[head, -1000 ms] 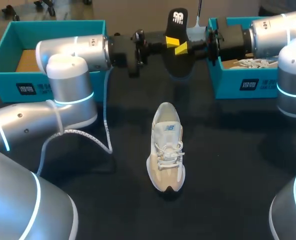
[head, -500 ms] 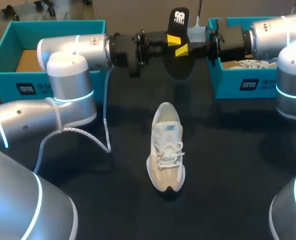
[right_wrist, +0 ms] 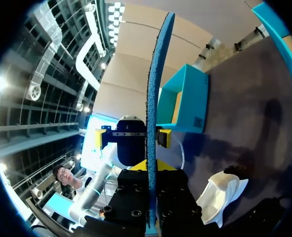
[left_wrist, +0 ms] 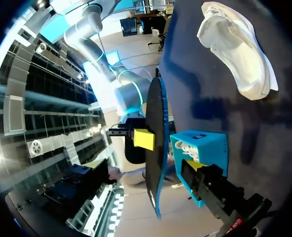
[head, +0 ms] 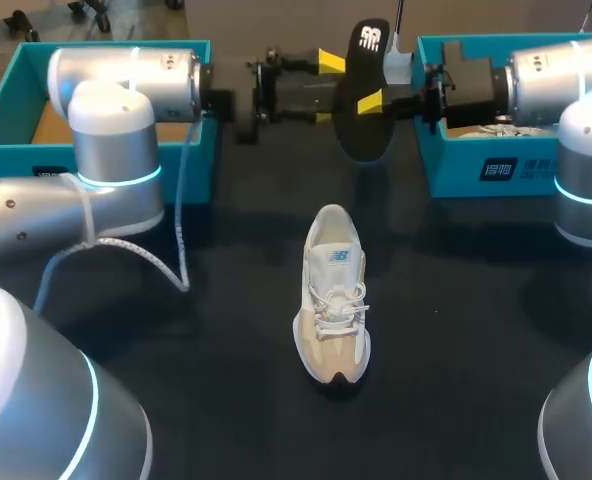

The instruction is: Take the shoe out of the shoebox, open the shoe tongue, remove and reinsert the insole, then place the shoe into the shoebox

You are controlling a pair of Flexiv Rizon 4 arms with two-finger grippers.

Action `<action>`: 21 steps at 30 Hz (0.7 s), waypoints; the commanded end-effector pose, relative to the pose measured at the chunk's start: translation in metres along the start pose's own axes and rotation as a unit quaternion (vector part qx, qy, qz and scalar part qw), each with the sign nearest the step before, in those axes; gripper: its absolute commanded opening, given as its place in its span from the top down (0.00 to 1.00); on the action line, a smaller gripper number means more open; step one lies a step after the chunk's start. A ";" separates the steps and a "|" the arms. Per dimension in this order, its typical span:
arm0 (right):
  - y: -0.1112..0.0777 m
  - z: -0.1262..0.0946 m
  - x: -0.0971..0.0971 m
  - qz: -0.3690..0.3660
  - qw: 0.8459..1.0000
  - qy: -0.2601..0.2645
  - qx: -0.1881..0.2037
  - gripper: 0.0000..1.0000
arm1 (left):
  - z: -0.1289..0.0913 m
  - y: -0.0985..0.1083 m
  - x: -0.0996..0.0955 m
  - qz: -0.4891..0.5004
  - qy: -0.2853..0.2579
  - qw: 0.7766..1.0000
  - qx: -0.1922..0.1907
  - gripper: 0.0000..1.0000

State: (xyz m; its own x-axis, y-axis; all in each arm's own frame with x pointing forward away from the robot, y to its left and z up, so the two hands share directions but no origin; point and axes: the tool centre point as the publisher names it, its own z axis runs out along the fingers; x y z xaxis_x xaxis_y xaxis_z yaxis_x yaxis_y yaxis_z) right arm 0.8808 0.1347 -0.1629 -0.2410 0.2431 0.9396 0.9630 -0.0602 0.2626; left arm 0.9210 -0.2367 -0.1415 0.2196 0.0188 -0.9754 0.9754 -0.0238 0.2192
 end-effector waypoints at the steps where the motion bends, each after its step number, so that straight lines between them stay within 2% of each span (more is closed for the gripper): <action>1: -0.001 -0.001 0.002 -0.002 1.000 -0.003 -0.003 1.00 | -0.015 -0.005 0.002 -0.008 0.014 1.000 -0.006 0.00; 6: 0.000 -0.001 0.002 -0.011 1.000 -0.002 -0.005 1.00 | -0.026 -0.009 0.006 -0.028 0.032 0.999 -0.017 0.00; 13: 0.002 0.001 0.003 -0.099 0.995 0.003 -0.030 1.00 | -0.040 -0.022 0.010 -0.121 0.079 0.990 -0.008 0.00; 16: 0.001 -0.001 0.007 -0.159 0.986 0.004 -0.040 1.00 | -0.047 -0.027 0.016 -0.169 0.119 0.978 -0.005 0.00; 21: -0.003 0.001 0.014 -0.233 0.971 0.024 -0.045 1.00 | -0.057 -0.032 0.032 -0.304 0.120 0.945 -0.007 0.00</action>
State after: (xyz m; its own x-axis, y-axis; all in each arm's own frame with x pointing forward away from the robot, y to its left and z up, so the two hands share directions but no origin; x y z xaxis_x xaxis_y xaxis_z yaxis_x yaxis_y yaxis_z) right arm 0.8798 0.1390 -0.1502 -0.6089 0.2359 0.7574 0.7751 -0.0263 0.6313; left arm 0.8988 -0.1856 -0.1776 -0.2126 0.2187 -0.9523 0.9771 0.0441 -0.2080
